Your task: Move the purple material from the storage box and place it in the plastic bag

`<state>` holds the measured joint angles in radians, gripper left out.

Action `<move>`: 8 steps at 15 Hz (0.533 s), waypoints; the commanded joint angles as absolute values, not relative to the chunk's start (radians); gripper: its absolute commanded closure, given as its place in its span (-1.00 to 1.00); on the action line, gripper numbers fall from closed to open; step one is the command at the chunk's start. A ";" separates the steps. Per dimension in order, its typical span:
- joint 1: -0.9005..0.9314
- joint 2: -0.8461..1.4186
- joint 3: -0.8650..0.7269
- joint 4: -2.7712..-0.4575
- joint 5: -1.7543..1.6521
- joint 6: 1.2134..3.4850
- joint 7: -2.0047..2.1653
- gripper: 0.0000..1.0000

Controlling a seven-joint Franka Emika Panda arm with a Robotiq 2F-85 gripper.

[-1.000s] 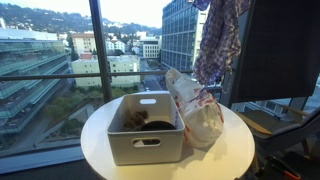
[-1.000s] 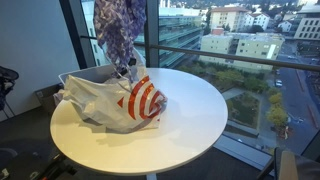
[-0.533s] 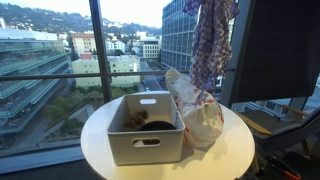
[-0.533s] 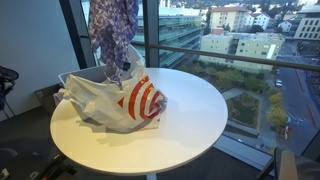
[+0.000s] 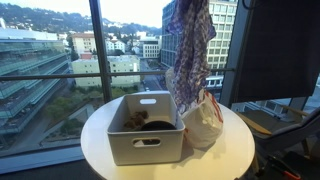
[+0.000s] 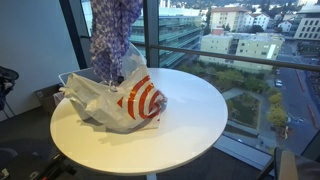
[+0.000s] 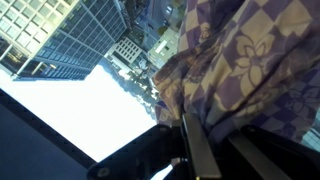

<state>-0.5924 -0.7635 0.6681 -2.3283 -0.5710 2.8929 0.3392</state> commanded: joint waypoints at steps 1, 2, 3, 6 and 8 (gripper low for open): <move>-0.614 -0.698 0.699 -2.340 -0.548 2.953 0.356 0.95; -0.610 -0.688 0.701 -2.351 -0.546 2.951 0.351 0.95; -0.602 -0.685 0.700 -2.369 -0.546 2.941 0.347 0.95; -0.592 -0.704 0.691 -2.421 -0.548 2.915 0.350 0.95; -0.584 -0.735 0.677 -2.456 -0.545 2.895 0.350 0.95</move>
